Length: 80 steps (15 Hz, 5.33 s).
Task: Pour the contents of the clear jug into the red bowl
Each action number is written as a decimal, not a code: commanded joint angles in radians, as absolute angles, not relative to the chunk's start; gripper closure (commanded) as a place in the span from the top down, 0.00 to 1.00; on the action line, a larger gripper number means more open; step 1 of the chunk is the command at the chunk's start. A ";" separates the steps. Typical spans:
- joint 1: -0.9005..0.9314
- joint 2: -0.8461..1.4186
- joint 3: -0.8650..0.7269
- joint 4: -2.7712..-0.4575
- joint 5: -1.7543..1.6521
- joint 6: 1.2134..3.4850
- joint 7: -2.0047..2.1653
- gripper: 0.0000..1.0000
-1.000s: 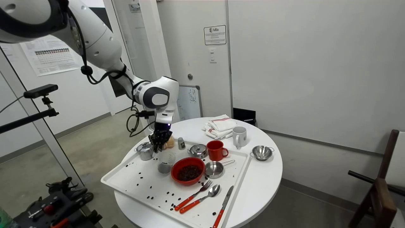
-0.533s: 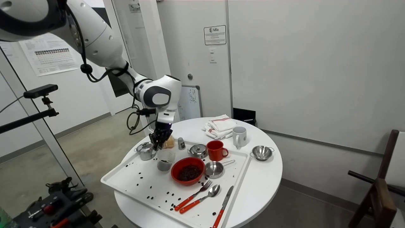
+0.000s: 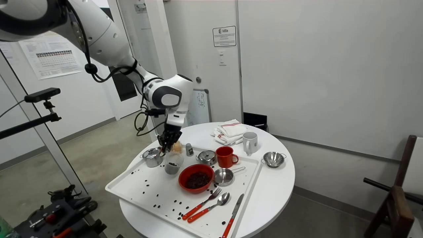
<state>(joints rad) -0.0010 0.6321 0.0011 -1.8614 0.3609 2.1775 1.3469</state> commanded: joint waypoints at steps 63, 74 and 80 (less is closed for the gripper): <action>-0.345 0.776 -0.196 -1.526 1.190 1.129 0.937 0.10; -0.422 0.867 -0.201 -1.466 1.280 0.996 0.932 0.10; -0.419 0.876 -0.203 -1.468 1.296 0.993 0.932 0.10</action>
